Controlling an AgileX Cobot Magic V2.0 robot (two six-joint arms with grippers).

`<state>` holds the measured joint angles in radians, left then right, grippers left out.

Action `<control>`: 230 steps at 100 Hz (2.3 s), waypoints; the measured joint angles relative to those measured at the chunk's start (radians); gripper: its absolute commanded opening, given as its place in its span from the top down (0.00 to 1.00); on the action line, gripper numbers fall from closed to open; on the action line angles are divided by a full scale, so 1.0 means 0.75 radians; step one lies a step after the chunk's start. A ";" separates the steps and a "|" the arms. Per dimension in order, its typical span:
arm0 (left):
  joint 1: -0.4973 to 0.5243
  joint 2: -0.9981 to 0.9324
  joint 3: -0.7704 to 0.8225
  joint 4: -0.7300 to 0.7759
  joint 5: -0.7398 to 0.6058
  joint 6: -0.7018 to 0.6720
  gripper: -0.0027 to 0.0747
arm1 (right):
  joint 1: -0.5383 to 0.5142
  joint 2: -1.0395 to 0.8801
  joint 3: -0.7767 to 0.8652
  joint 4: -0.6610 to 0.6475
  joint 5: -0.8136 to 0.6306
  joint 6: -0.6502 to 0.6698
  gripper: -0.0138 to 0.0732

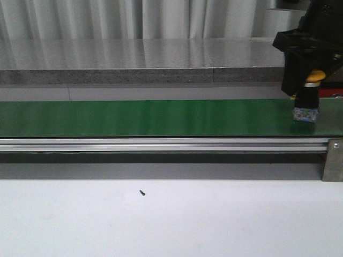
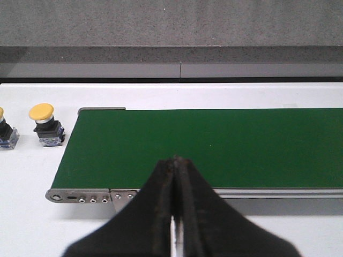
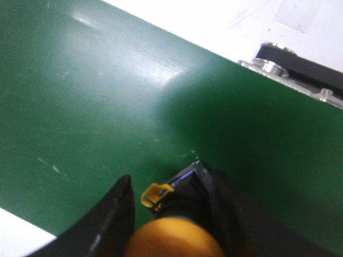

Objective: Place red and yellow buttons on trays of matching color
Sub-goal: 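Grasp the yellow button at the belt end with the right gripper, then lower the yellow button into the yellow tray and open the right gripper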

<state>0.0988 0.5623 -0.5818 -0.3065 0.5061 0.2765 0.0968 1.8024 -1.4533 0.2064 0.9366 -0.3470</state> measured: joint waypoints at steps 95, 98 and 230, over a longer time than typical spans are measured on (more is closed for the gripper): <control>0.000 0.000 0.000 0.000 0.007 0.000 0.99 | -0.456 -0.475 0.224 0.040 0.338 0.006 0.75; 0.000 0.000 0.000 0.000 0.007 0.000 0.99 | -0.473 -0.491 0.258 0.048 0.330 0.006 0.75; -0.032 0.000 0.000 0.000 0.007 0.000 0.99 | -0.663 -0.345 0.813 0.116 -0.236 0.006 0.65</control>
<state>0.0749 0.5623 -0.5818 -0.3065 0.5114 0.2765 -0.4003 1.5433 -0.8434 0.2933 0.7593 -0.3424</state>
